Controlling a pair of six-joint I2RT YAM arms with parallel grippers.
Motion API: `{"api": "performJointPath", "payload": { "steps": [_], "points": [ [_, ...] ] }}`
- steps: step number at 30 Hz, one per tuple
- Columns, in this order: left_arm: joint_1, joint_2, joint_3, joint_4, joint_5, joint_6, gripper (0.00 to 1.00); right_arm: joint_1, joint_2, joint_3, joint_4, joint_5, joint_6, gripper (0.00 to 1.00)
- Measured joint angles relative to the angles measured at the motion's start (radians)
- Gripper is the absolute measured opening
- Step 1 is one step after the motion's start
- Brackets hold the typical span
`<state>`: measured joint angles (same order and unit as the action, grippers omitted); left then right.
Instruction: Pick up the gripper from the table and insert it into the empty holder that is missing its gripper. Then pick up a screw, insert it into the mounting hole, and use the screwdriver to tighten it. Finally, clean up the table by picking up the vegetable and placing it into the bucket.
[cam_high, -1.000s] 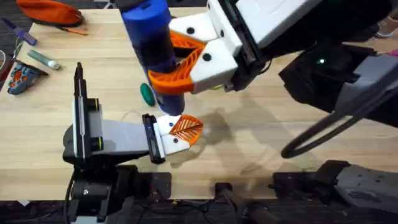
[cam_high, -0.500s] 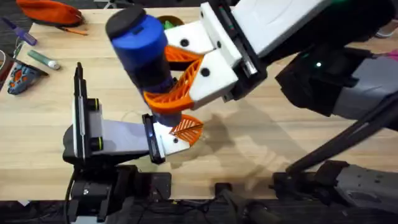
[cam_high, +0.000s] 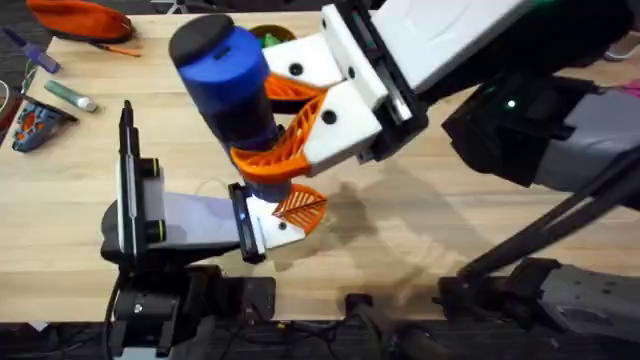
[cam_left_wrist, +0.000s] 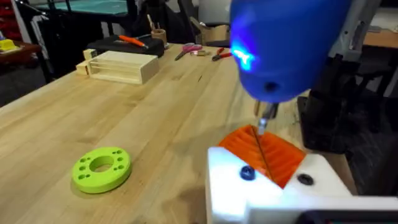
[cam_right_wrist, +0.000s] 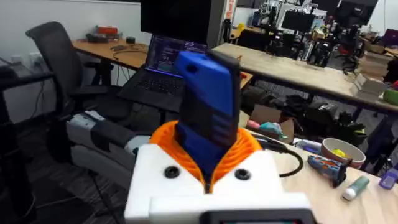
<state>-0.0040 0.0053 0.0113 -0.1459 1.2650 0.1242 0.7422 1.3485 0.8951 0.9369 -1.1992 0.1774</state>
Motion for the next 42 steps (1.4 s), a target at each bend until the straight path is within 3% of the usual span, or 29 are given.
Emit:
{"api": "performJointPath", "payload": {
  "steps": [42],
  "points": [
    [0.0, 0.0, 0.0, 0.0, 0.0, 0.0, 0.014, 0.009, 0.046, 0.0, 0.009, -0.01, -0.051, 0.022]
  ]
}}
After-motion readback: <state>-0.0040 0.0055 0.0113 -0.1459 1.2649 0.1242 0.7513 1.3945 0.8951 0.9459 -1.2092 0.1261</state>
